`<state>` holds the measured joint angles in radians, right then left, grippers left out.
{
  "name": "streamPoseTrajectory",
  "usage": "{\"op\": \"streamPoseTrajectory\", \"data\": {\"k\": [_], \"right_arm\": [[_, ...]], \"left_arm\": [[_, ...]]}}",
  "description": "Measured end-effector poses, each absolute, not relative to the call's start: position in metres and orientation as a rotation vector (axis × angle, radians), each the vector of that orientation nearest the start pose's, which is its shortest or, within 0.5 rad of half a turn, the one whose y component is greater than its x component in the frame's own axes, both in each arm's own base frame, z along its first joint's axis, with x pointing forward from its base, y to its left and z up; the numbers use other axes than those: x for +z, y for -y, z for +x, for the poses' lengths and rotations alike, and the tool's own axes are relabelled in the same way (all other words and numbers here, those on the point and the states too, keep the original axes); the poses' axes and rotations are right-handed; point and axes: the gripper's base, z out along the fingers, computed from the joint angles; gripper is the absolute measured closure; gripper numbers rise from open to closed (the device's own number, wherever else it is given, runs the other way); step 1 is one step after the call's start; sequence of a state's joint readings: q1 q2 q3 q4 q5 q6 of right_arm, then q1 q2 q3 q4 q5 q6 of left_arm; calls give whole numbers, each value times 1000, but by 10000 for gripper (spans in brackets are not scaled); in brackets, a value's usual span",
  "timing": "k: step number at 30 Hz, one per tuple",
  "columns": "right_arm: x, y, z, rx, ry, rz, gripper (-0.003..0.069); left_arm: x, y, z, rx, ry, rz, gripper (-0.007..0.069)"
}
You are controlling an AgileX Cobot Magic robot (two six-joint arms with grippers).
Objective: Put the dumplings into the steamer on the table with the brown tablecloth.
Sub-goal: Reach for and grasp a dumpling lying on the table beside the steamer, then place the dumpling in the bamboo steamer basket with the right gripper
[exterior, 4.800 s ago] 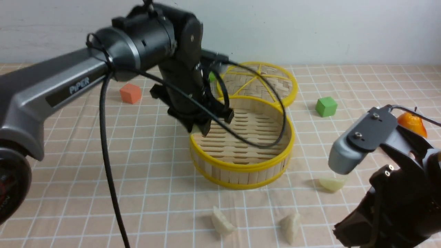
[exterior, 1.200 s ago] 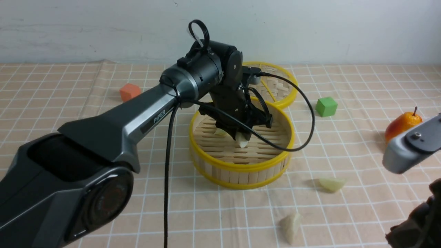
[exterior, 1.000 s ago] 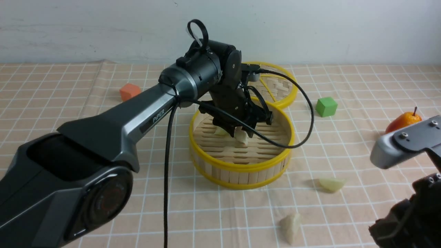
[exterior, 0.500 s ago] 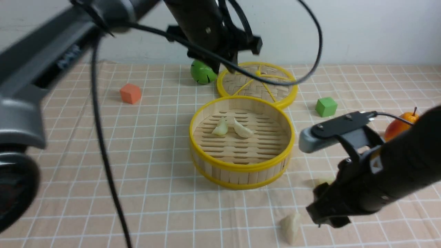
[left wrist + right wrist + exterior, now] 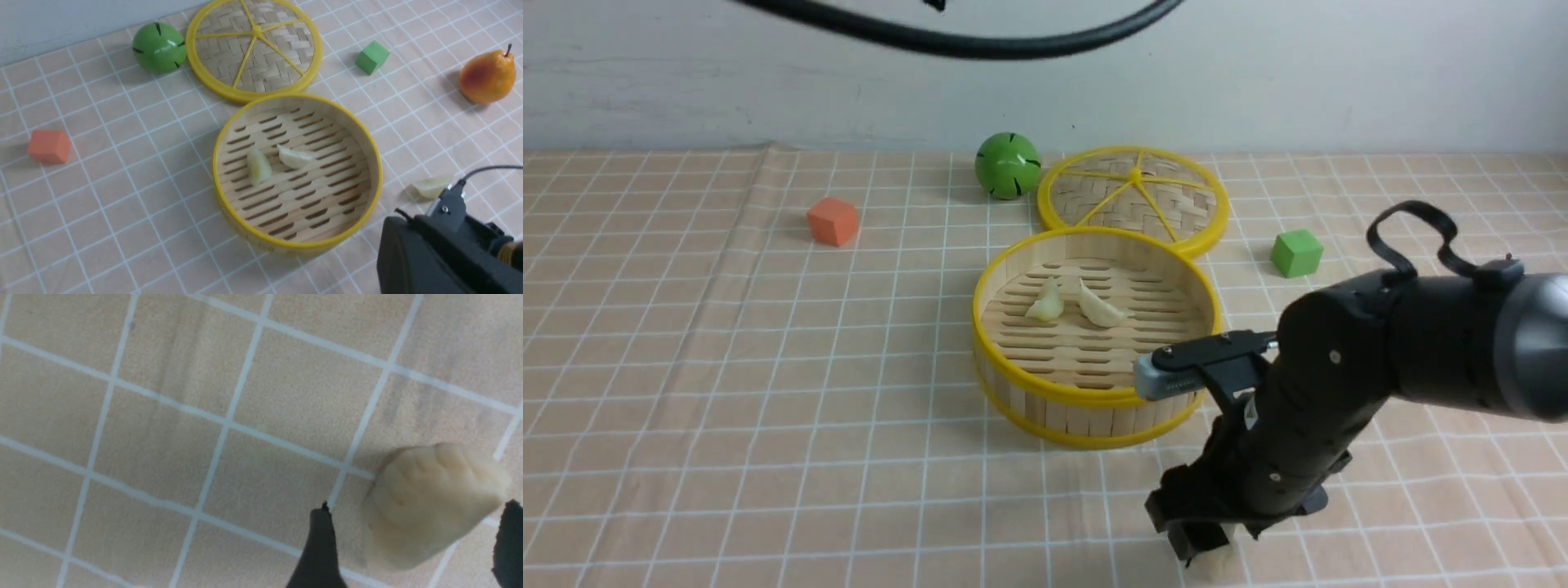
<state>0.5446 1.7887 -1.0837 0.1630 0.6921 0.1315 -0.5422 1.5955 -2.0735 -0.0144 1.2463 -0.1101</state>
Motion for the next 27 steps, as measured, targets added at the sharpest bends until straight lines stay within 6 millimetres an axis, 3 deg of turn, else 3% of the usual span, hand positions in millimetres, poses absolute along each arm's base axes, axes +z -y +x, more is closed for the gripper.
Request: {"op": "streamPoseTrajectory", "data": {"k": [4,9,10,11,15,17,21,24,27], "right_arm": [[166,-185,288,283,-2908,-436,173],[165,-186,290,279,-2890,-440,322],[165,-186,290,278,-2889,-440,404],[165,-186,290,277,-2888,-441,440],[166,-186,291,267,-2884,-466,447],[175,-188,295,256,-2876,-529,447],[200,-195,305,272,-2829,-591,447],[241,-207,322,323,-2711,-635,447],[270,-219,342,364,-2598,-624,447]], "left_arm": [[488,155,254,-356,-2282,486,638],[477,137,225,-347,-2326,484,638],[475,130,213,-346,-2328,484,638],[474,127,208,-347,-2329,483,638],[474,107,175,-355,-2306,477,638],[470,90,148,-363,-2284,472,638],[466,75,122,-378,-2257,454,638],[459,58,93,-392,-2222,441,638],[448,47,76,-396,-2210,438,638]]}}
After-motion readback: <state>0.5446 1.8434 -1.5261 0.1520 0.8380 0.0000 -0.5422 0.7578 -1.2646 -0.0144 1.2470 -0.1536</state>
